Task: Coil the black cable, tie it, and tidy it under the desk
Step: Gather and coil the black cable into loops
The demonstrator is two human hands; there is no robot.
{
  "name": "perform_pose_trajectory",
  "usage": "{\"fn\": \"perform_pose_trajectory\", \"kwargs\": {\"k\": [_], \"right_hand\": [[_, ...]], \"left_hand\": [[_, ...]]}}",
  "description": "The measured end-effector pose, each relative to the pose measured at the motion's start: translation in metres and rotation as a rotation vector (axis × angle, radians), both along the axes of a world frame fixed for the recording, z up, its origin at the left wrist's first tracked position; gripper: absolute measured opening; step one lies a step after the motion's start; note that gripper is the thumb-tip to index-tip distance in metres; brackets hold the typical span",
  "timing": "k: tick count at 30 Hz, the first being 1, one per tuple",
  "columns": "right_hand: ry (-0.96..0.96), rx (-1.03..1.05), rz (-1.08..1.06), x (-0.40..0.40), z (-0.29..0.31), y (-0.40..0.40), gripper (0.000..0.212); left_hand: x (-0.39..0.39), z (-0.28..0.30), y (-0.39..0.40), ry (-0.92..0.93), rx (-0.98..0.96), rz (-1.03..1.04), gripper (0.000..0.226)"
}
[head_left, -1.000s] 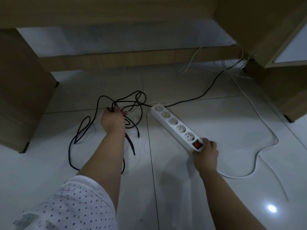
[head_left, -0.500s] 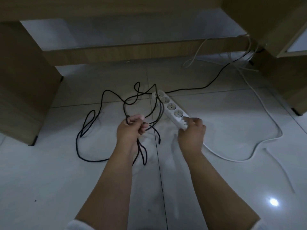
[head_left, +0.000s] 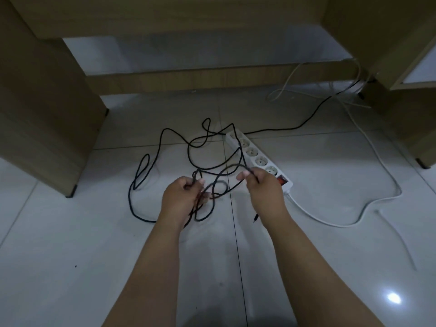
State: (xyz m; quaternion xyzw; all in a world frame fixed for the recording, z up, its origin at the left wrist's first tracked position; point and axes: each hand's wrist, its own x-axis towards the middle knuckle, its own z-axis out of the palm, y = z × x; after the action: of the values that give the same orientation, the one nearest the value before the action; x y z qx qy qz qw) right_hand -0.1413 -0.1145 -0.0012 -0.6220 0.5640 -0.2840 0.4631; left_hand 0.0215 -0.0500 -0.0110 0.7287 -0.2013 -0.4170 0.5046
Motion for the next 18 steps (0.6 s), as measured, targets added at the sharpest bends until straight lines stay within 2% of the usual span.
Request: {"fn": "perform_pose_trajectory", "kwargs": {"k": [1, 3, 4, 5, 7, 9, 11, 15, 18], "right_hand": [[-0.019, -0.026, -0.033, 0.0, 0.006, 0.0, 0.029], [-0.008, -0.042, -0.02, 0.001, 0.017, 0.002, 0.03], [-0.011, -0.034, 0.011, 0.002, 0.022, 0.004, 0.03], [-0.026, -0.02, 0.053, 0.003, 0.027, 0.007, 0.029], [-0.073, 0.002, 0.139, 0.005, 0.034, 0.012, 0.028], [-0.12, 0.017, 0.155, 0.006, 0.04, 0.013, 0.027], [-0.211, 0.031, 0.077, 0.005, 0.045, 0.01, 0.028], [-0.437, 0.044, -0.189, 0.001, 0.052, 0.004, 0.03], [-0.651, 0.07, -0.402, -0.005, 0.06, 0.0, 0.031]], "left_hand": [[0.003, -0.001, 0.001, -0.072, 0.039, 0.023, 0.017], [0.002, 0.002, 0.005, -0.418, 0.07, 0.009, 0.024], [-0.001, 0.006, 0.007, -0.593, 0.003, -0.028, 0.031], [-0.005, 0.011, 0.006, -0.686, -0.096, -0.092, 0.036], [-0.016, 0.023, 0.002, -0.644, -0.206, -0.313, 0.039], [-0.025, 0.029, 0.001, -0.502, -0.21, -0.443, 0.028], [-0.026, 0.033, 0.002, -0.394, -0.234, -0.381, 0.015], [-0.018, 0.04, 0.008, -0.283, -0.247, -0.221, 0.029], [-0.008, 0.04, 0.013, -0.304, -0.212, -0.127, 0.033]]}}
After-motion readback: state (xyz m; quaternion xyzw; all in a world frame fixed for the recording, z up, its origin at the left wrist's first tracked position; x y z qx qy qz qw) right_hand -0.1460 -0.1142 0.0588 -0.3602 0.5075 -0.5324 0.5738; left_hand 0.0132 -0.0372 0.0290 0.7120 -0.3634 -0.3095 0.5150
